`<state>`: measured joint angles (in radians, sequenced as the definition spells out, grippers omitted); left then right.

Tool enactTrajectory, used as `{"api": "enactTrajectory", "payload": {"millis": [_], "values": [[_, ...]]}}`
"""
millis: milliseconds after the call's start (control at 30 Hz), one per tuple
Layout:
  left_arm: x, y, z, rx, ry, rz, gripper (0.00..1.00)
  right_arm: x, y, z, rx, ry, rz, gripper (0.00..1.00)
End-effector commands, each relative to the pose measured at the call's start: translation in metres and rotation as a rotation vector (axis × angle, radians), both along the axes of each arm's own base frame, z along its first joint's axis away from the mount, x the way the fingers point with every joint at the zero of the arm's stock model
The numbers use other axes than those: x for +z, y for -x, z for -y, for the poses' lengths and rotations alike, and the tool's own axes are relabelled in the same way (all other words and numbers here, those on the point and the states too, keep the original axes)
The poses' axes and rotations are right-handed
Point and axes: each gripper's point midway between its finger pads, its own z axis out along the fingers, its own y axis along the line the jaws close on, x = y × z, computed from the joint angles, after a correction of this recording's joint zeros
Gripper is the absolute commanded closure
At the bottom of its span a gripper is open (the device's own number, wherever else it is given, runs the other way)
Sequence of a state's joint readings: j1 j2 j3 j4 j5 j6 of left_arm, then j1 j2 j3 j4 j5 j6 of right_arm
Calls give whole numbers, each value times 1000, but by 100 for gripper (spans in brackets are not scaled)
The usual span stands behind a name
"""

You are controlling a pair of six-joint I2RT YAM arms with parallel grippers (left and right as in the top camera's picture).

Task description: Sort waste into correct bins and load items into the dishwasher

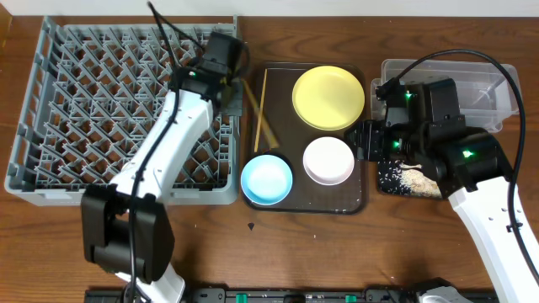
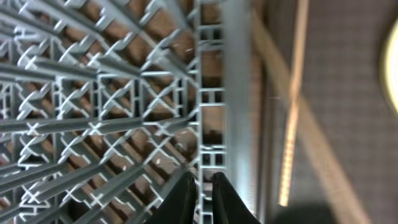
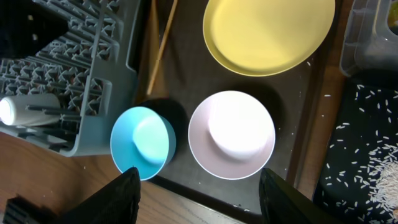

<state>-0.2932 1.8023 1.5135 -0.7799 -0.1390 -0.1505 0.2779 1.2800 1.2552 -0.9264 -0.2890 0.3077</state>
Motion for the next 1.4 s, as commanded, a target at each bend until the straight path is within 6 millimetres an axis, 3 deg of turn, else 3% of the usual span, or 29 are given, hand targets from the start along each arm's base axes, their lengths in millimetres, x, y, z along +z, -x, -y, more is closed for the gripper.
{"api": "enactTrajectory", "payload": {"millis": [0,67,167,200,333,467,567,700,833,1067,1200,1367], "values": [[-24,1,-8,46,-30,-52,88,5,0,-1,-5,-14,5,41],[-31,1,-7,48,-27,-67,88,5,0,-1,-5,-14,5,41],[-32,6,13,4,68,-94,88,4,1,0,-5,-13,1,41],[-25,8,29,-34,134,-93,72,4,1,0,-5,-12,-3,41],[-7,12,61,-110,202,-53,54,4,1,0,-5,-12,-2,41],[-3,4,87,-127,240,4,48,4,1,0,-5,-11,-3,40],[-14,-14,102,-18,320,39,48,4,2,0,-5,-12,-3,40],[-43,-30,109,-92,282,44,48,2,3,0,-5,-9,-11,40],[-75,-30,111,-217,198,1,49,2,4,0,-5,-8,-16,40],[-120,-32,85,-180,34,-50,55,2,4,0,-5,-8,-17,40],[-138,-28,84,-180,23,-88,57,2,4,0,-5,-8,-16,40],[-156,-19,91,-199,62,-146,66,2,4,0,-5,-8,-16,40]]}}
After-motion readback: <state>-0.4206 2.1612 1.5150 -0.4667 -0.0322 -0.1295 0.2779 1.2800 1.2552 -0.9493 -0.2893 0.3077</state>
